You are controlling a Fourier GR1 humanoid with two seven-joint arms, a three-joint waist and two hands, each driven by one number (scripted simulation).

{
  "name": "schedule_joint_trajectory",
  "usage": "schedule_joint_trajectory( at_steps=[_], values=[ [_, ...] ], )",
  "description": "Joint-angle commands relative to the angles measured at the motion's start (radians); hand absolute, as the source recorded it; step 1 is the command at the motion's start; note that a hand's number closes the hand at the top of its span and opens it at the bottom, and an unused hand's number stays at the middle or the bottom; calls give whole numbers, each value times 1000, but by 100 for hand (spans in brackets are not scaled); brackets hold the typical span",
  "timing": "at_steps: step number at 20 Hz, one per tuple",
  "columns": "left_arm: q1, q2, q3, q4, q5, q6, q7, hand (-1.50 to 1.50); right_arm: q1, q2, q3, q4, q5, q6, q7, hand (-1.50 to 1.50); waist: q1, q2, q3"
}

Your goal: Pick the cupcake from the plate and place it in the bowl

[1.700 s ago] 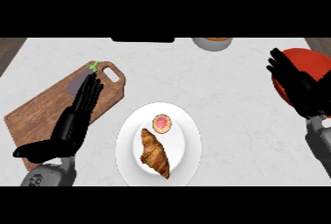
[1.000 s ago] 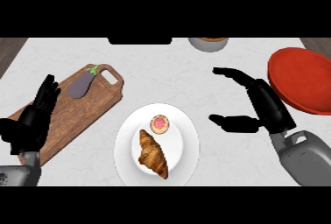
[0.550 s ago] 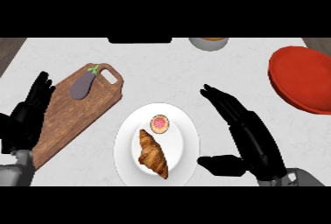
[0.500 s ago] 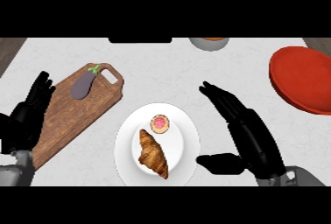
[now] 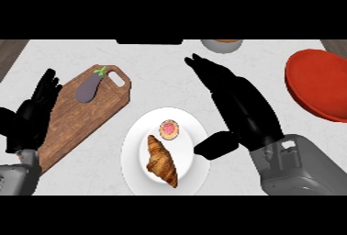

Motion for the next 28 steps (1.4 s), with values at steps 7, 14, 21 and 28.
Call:
schedule_joint_trajectory(
  at_steps=[7,14,21,28],
  values=[
    [25,-11,0,-20,-17,-7,-5,0,-241,133,15,368,-115,318,103,-150,20,4,1],
    [39,-41,-8,-29,-53,9,-27,0,-272,209,-4,575,-123,434,29,-150,11,3,1],
    [-7,-18,40,12,-28,-30,-2,0,-292,258,14,701,-106,551,47,-150,5,3,1],
    [73,-40,51,-24,-38,-37,-26,0,-243,276,82,624,114,428,-29,-150,1,0,2]
  ],
)
